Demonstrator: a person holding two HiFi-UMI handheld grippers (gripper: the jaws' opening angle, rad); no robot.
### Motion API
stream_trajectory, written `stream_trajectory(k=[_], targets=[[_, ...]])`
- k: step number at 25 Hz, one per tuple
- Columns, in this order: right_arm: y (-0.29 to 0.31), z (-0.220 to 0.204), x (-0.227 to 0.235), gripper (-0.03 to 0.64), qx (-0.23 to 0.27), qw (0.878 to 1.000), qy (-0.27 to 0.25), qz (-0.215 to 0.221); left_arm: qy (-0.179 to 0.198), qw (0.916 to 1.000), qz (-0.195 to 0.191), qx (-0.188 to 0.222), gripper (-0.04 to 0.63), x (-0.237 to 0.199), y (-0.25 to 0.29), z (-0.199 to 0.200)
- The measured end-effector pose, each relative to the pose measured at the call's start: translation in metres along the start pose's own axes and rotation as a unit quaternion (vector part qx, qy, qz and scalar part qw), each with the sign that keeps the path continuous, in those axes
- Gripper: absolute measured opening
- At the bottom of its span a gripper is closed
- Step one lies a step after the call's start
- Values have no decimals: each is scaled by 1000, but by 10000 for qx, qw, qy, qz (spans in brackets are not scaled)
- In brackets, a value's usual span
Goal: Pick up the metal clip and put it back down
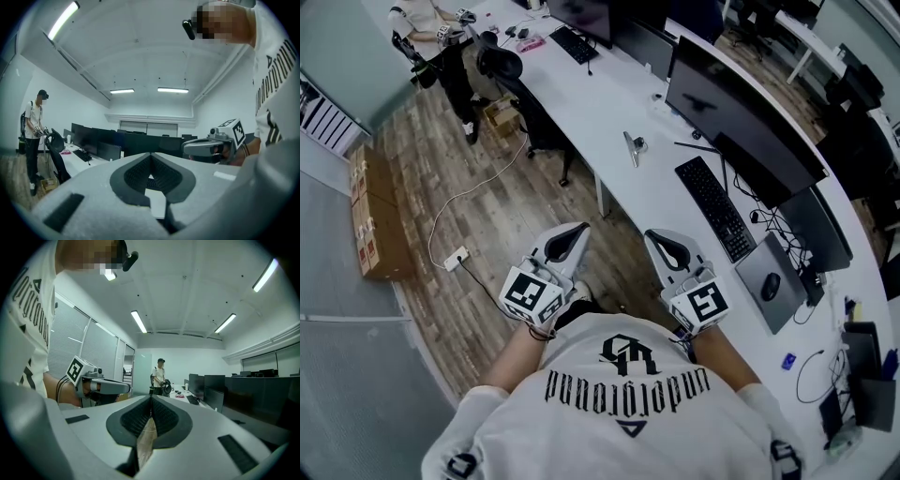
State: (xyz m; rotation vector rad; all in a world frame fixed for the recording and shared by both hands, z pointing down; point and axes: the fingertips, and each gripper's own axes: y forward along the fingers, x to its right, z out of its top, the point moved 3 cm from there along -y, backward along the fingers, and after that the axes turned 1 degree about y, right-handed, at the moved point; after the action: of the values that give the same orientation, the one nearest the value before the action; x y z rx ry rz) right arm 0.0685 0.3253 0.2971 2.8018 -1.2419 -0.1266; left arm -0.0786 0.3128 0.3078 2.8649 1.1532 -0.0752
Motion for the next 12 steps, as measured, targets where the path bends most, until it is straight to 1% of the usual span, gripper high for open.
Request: stream_trajectory(k=[6,12], targets=[[58,13,5,15,25,9999,-70,-96,-7,9998,-172,50,14,-54,6,7],[113,29,3,15,38,9997,-93,-219,-5,9989,-460,53,14,-105,10,18]])
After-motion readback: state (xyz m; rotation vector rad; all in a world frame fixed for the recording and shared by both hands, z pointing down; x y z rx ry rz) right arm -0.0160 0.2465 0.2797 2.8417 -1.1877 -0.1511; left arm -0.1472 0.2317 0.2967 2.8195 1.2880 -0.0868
